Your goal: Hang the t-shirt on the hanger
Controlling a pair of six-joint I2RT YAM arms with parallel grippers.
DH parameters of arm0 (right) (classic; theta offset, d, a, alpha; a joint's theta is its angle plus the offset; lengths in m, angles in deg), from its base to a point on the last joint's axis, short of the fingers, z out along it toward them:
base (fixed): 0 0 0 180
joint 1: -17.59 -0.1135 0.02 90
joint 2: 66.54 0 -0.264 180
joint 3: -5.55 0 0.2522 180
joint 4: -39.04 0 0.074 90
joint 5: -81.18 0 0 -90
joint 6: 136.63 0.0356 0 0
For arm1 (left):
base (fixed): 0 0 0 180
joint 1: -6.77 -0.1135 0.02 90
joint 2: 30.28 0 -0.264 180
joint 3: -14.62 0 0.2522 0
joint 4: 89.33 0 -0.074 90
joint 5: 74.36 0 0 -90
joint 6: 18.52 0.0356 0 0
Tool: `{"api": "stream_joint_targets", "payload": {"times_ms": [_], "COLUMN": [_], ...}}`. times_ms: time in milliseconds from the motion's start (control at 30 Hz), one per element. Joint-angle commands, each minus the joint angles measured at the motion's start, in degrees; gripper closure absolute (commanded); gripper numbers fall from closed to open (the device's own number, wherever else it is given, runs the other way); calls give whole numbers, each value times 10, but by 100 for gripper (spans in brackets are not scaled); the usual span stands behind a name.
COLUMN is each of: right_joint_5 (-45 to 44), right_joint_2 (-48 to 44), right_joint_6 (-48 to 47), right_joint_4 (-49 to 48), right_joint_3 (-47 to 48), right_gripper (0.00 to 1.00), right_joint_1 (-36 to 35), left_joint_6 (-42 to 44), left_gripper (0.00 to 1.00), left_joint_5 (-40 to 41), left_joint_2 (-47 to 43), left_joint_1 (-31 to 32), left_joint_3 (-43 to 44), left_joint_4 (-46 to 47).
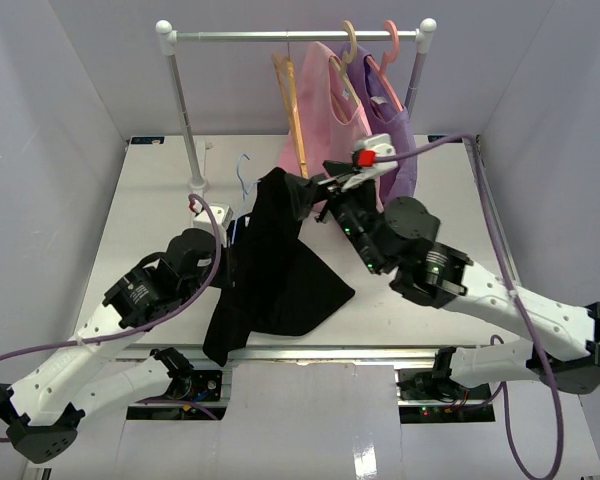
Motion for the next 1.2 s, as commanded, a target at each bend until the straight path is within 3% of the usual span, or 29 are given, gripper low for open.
{"api": "stream_joint_targets", "payload": {"times_ms": [0, 167, 433, 600, 800, 967, 1167], "right_joint_5": [22, 11, 26, 79, 132, 124, 117], "right_joint_2": [-118, -210, -329, -348, -386, -428, -455], "right_joint_6": [12, 12, 14, 46, 63, 61, 61], "right_joint_4": [27, 65, 109, 139, 130, 117, 111], "right_joint_3": [-34, -77, -133, -172, -256, -292, -305], "right_gripper": [22, 21, 21, 20, 15, 15, 15], "right_joint_1": [1, 1, 0, 1, 0, 0, 0], "left_joint_6": [15, 35, 74, 124, 150, 169, 178], "left_gripper": [100, 100, 100, 100, 100, 100, 100], "left_joint_5": [100, 157, 47, 36, 38, 2, -31], "left_joint_2": [49, 126, 223, 263, 372, 426, 455], "left_joint_1": [-3, -26, -130, -146, -196, -242, -293], "left_joint_3": [73, 173, 314, 379, 528, 581, 565], "left_joint_4": [-2, -18, 25, 86, 61, 63, 85]}}
